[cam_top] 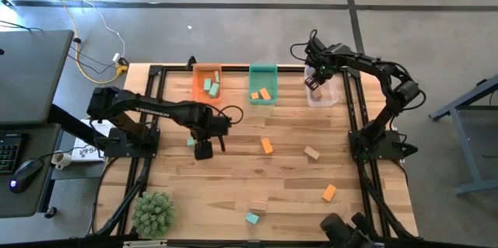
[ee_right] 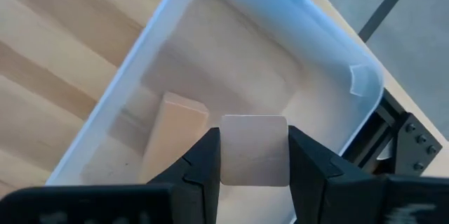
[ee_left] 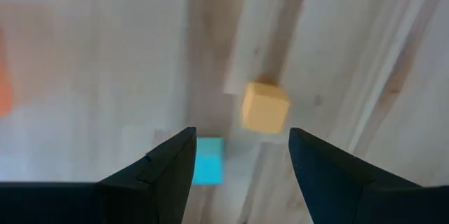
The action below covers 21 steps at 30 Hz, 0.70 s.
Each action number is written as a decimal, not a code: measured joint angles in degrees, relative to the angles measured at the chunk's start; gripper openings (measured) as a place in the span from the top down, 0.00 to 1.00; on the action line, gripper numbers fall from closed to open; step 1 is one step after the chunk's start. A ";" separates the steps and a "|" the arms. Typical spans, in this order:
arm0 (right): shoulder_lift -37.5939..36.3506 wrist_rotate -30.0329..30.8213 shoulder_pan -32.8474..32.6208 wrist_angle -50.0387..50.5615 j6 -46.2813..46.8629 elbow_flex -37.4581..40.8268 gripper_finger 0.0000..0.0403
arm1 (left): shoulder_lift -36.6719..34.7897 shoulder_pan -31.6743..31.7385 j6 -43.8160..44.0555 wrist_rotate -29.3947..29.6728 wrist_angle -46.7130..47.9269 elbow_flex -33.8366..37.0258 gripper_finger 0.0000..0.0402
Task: Sort & place blocks by color
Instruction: Put the brown block into the transparent bin, then put the yellow block into the blue bin
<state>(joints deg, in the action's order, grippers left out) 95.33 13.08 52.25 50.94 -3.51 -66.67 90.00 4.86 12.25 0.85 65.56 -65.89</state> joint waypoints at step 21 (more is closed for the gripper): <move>0.33 0.22 1.35 -2.51 -6.96 0.04 0.53 | -0.37 -4.02 -0.43 -4.98 -13.53 12.85 0.46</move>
<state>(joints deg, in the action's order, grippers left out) 95.66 13.29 53.60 48.42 -10.46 -66.63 89.62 0.84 11.81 -4.13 52.02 -53.04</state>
